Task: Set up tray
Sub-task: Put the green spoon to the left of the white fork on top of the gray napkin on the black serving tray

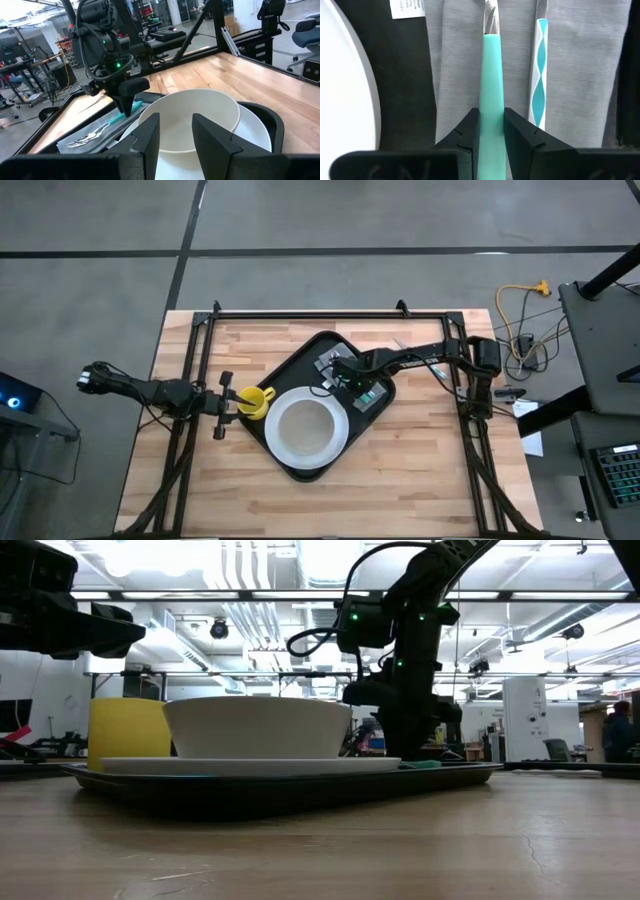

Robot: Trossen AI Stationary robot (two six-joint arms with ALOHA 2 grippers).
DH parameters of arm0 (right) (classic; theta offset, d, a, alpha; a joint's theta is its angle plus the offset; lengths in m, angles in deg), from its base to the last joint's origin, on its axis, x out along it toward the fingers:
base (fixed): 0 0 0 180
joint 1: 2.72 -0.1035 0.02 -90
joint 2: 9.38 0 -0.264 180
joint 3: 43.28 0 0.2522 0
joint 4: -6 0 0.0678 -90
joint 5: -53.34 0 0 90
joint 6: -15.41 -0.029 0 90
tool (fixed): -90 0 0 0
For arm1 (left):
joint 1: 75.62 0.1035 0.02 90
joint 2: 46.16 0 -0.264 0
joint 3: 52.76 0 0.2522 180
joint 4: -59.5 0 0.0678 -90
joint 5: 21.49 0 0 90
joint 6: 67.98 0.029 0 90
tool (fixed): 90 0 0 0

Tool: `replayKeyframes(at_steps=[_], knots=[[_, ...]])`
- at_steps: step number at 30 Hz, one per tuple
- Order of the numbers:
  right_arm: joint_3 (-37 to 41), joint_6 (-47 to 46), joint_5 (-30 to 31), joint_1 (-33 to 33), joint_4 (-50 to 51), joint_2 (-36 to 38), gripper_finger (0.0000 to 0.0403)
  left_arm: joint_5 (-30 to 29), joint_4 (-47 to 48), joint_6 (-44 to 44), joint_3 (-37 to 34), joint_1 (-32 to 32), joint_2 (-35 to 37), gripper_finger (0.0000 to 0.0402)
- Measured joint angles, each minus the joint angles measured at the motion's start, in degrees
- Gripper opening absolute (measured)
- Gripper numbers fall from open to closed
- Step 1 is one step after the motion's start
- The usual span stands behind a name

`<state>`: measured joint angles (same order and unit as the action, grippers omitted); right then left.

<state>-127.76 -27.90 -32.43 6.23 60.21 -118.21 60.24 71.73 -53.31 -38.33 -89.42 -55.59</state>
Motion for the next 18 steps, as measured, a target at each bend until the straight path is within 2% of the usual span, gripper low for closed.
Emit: replayKeyframes(at_steps=[11, 18], knots=[[0.0, 0.8, -0.2, -0.2, -0.4, 0.0, 0.0058, 0.0, 0.0, 0.0, 0.0, 0.0, 0.0, 0.0101], [0.0, 1.3, -0.2, -0.2, -0.5, 0.0, 0.0102, 0.0, 0.0, 0.0, 0.0, 0.0, 0.0, 0.0101]])
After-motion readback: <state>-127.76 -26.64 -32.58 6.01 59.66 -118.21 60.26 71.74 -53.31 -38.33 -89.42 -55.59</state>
